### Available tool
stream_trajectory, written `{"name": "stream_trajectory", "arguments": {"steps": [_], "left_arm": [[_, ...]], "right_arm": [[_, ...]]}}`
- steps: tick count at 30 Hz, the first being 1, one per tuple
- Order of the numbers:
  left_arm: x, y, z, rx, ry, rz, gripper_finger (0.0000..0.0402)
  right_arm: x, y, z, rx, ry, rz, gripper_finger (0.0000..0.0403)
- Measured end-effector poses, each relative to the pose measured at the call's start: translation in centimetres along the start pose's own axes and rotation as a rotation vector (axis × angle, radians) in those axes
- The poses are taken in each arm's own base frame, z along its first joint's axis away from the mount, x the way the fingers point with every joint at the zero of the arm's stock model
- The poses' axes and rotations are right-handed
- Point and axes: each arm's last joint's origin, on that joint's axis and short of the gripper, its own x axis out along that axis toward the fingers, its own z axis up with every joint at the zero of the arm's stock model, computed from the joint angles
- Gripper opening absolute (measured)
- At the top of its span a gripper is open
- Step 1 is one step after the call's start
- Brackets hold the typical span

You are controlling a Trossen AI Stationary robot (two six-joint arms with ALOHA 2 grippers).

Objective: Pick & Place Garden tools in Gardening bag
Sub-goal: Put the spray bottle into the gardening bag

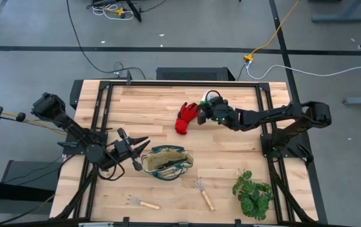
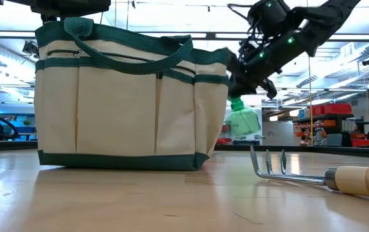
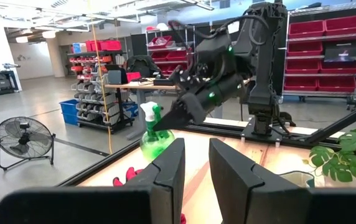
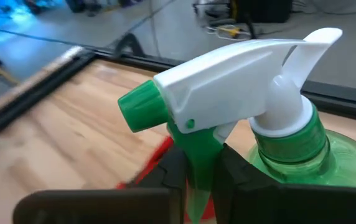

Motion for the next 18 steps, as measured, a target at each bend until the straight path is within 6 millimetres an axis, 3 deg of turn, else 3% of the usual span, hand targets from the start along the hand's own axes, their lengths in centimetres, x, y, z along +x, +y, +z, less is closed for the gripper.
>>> {"name": "stream_trajectory", "arguments": {"steps": [18], "left_arm": [[0.0,0.0,0.0,0.002,0.0,0.0,0.008]], "right_arm": [[-4.2,4.3,1.3,0.003,-0.078,0.433,0.0036]]}}
